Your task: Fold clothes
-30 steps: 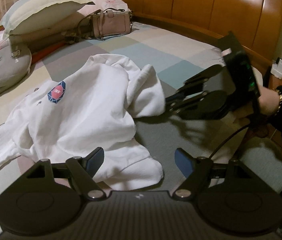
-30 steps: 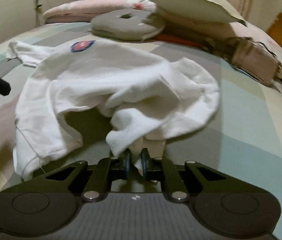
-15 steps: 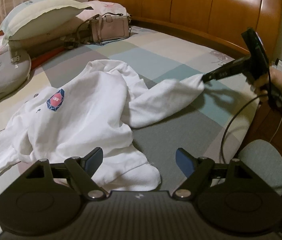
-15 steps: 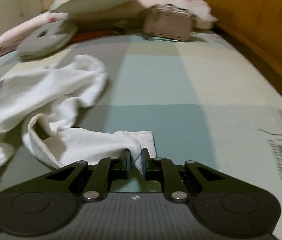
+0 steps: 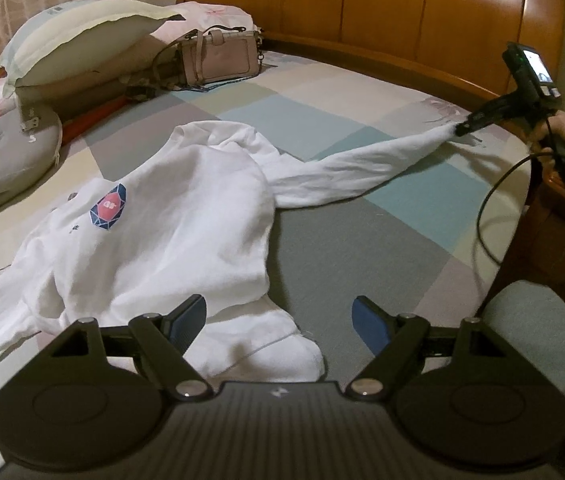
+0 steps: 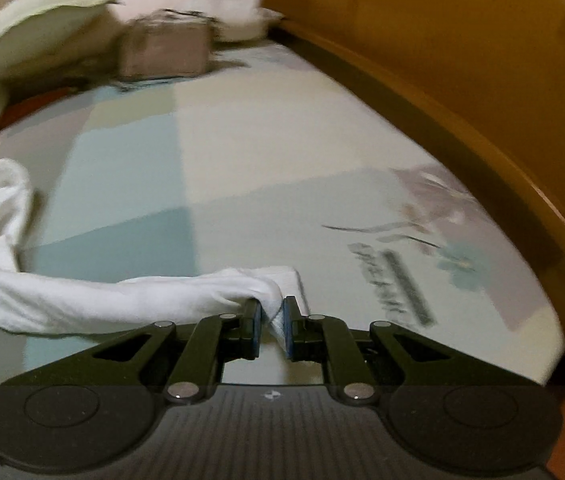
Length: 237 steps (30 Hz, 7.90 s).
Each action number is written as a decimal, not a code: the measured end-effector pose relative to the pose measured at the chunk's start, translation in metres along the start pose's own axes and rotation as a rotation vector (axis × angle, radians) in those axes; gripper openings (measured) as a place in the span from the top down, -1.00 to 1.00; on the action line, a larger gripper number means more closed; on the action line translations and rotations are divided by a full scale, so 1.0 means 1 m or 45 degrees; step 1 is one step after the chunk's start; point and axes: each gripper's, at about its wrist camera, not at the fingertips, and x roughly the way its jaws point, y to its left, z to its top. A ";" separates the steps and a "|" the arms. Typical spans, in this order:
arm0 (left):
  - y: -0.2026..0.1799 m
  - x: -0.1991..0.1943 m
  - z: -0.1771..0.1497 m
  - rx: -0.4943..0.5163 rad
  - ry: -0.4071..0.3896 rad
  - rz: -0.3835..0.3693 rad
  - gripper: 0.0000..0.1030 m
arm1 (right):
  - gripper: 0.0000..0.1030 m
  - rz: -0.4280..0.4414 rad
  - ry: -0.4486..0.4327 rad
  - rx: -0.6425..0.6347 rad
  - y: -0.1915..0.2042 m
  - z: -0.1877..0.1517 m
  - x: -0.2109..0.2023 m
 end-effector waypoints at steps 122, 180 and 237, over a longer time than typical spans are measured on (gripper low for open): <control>-0.059 0.026 0.031 0.030 0.030 -0.002 -0.68 | 0.90 0.590 0.067 0.419 -0.070 0.013 0.051; -0.011 0.033 0.025 0.028 0.019 -0.020 -0.68 | 0.53 0.552 0.069 -0.184 0.106 0.087 0.041; 0.017 0.054 0.031 -0.055 -0.047 -0.121 -0.69 | 0.22 0.178 0.108 -0.190 0.002 0.064 0.080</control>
